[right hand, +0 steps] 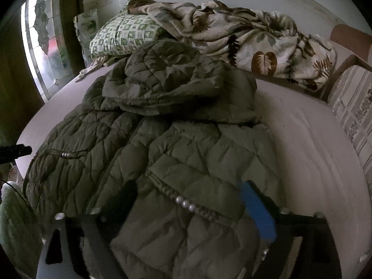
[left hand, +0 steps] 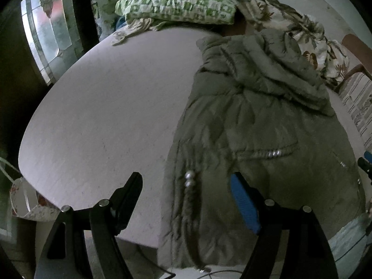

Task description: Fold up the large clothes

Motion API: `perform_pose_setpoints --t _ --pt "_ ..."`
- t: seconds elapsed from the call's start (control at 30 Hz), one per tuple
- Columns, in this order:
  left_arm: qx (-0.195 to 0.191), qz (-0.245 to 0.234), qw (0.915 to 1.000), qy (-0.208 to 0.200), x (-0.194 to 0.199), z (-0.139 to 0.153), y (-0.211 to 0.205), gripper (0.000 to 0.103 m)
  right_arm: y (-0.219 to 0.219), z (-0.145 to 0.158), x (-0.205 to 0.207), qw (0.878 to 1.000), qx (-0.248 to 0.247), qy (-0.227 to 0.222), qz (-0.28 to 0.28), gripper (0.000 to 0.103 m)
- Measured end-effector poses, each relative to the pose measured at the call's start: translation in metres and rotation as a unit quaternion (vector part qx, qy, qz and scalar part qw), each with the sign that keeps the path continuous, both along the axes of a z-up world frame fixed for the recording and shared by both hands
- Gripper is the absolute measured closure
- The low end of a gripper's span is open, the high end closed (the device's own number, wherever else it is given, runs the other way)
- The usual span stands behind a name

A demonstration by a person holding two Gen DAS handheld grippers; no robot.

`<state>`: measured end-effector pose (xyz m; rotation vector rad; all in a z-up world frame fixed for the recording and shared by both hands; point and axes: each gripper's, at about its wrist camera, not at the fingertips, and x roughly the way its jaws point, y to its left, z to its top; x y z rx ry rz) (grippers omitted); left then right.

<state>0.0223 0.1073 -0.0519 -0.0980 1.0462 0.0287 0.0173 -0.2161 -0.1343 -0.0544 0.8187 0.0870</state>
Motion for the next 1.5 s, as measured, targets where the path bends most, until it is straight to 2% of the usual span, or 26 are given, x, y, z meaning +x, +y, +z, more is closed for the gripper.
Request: perform_pose_setpoints --t 0.23,0.33,0.7,1.13,1.5 --pt "-0.005 0.003 1.0000 0.005 -0.015 -0.006 0.006 0.024 -0.015 -0.001 -0.024 1.000 0.003 0.007 -0.014 0.003" --pt "-0.006 0.000 1.0000 0.007 -0.017 -0.008 0.006 0.024 -0.026 -0.001 -0.034 0.999 0.004 0.012 -0.032 0.000" --pt "-0.009 -0.007 0.9998 0.017 -0.024 -0.014 0.004 0.024 -0.069 -0.009 -0.061 0.995 0.014 0.036 -0.088 0.000" --pt "-0.020 -0.004 0.9994 0.029 -0.028 -0.018 0.009 0.023 -0.087 -0.013 -0.075 0.993 0.000 0.065 -0.101 0.000" --pt "-0.028 -0.003 0.9987 0.043 -0.028 -0.027 0.011 0.023 -0.091 -0.037 -0.074 0.989 0.025 0.110 -0.098 0.000"
